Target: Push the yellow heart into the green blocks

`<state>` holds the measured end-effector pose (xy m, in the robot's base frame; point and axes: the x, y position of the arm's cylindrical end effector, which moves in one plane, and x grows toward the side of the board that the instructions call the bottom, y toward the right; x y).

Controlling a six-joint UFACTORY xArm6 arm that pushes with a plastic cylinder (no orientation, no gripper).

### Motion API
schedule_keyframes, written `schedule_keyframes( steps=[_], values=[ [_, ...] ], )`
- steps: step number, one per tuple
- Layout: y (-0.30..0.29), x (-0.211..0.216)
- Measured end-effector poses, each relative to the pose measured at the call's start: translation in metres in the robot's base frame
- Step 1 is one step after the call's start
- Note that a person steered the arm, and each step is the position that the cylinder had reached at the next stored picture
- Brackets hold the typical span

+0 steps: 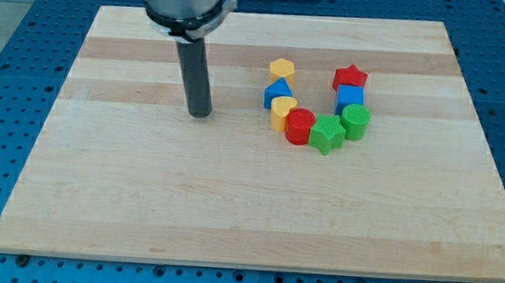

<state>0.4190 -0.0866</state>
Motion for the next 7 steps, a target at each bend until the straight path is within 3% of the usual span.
schedule_keyframes(
  steps=[4,7],
  values=[
    [0.082,0.005],
    [0.107,0.004]
  ],
)
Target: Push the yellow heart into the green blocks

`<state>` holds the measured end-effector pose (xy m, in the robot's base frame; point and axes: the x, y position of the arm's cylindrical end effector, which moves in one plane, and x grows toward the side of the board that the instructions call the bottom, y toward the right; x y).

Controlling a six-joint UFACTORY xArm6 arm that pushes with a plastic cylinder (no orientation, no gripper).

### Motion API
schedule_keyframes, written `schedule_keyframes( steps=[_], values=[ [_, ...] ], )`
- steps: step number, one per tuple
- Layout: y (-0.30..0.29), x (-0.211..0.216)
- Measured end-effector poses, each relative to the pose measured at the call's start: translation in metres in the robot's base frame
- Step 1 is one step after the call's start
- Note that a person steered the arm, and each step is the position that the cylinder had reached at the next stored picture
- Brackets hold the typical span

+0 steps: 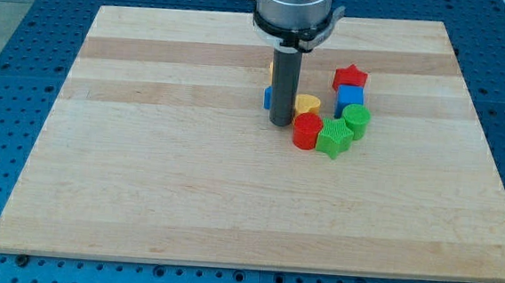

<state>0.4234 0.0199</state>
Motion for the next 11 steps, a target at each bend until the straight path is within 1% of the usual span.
schedule_keyframes(
  steps=[3,5,7,9,11],
  values=[
    [0.000,-0.010],
    [0.000,-0.030],
    [0.003,-0.031],
    [0.018,-0.031],
    [0.018,-0.026]
  ],
)
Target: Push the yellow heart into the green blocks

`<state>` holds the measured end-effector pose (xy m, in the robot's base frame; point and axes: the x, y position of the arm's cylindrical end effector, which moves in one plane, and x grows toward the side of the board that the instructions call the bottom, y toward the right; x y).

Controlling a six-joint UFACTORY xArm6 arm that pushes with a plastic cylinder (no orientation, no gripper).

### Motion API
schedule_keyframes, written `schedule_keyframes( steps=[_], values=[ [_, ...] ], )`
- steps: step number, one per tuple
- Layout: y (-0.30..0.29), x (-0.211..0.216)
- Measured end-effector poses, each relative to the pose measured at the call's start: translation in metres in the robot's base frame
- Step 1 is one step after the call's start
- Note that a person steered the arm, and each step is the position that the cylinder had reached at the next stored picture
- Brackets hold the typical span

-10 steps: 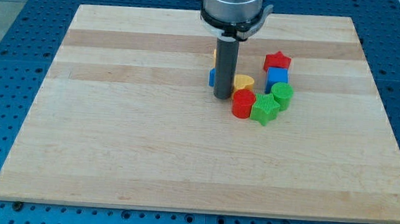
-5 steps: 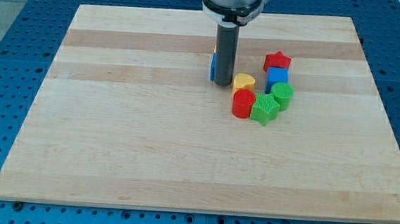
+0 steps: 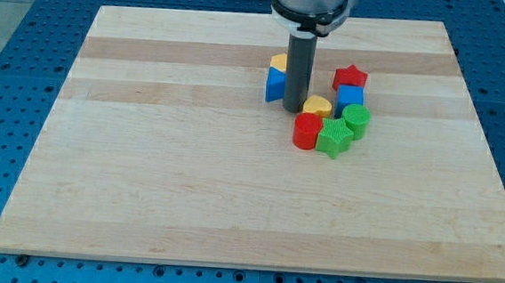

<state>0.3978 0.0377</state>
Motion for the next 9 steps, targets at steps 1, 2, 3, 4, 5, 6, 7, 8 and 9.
schedule_keyframes(
  steps=[1,2,3,4,5,6,7,8,9],
  values=[
    [0.000,0.000],
    [0.005,0.001],
    [0.006,0.004],
    [0.008,0.006],
    [0.009,0.006],
    [0.013,0.007],
    [0.013,0.009],
    [0.013,0.009],
    [0.016,0.009]
  ],
)
